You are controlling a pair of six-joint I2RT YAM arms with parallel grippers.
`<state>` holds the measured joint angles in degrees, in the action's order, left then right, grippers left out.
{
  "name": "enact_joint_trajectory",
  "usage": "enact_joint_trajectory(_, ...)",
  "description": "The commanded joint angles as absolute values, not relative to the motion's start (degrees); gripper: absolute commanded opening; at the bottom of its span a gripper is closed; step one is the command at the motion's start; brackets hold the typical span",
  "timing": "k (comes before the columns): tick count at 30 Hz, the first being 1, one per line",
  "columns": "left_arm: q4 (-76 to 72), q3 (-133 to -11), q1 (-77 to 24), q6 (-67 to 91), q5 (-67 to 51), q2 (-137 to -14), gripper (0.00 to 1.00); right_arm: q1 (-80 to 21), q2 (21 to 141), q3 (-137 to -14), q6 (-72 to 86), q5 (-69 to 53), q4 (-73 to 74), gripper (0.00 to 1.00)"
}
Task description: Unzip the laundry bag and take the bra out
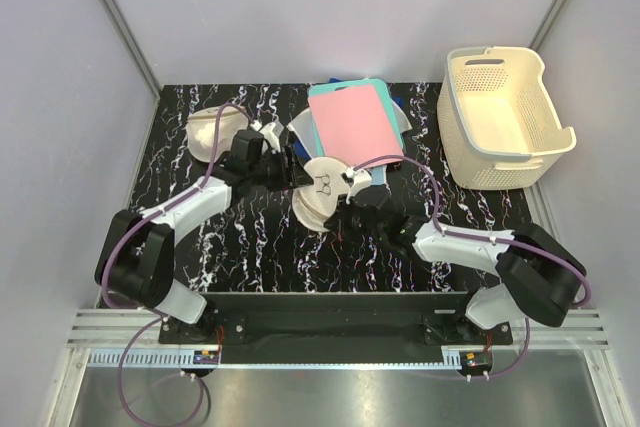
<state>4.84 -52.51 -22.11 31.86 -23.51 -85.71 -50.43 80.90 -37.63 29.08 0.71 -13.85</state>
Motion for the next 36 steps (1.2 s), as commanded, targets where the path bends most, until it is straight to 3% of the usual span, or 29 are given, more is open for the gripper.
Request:
enact_joint_trajectory(1,5.43,-54.76,-22.5,29.63,-22.07,-85.0,0.65,-51.33,83.23,-41.66,32.51,-1.76,-16.26,0.0)
enact_joint_trajectory(3,8.68,-53.97,-22.5,28.57,-17.42,-82.45,0.72,-51.33,83.76,-42.71,33.31,-1.58,-16.26,0.0)
enact_joint_trajectory(7,12.13,-51.6,-22.5,27.77,-11.52,-76.05,0.76,-51.42,85.08,-44.29,34.19,-0.88,-15.91,0.0)
enact_joint_trajectory(15,9.34,-42.72,-23.2,32.69,-13.7,-70.14,0.71,-51.59,87.62,-46.14,34.37,-1.32,-16.08,0.0)
enact_joint_trajectory(25,-2.37,-38.41,-26.1,40.69,-17.85,-72.86,0.66,-53.17,89.91,-47.99,34.01,-2.9,-16.7,0.0)
enact_joint_trajectory(27,-3.86,-37.97,-26.28,41.48,-17.67,-73.56,0.63,-53.35,90.0,-48.08,33.84,-2.81,-16.7,0.0)
enact_joint_trajectory(36,-6.41,-37.71,-26.37,42.45,-18.19,-76.2,0.19,-53.61,90.09,-48.16,33.49,-2.73,-16.61,0.0)
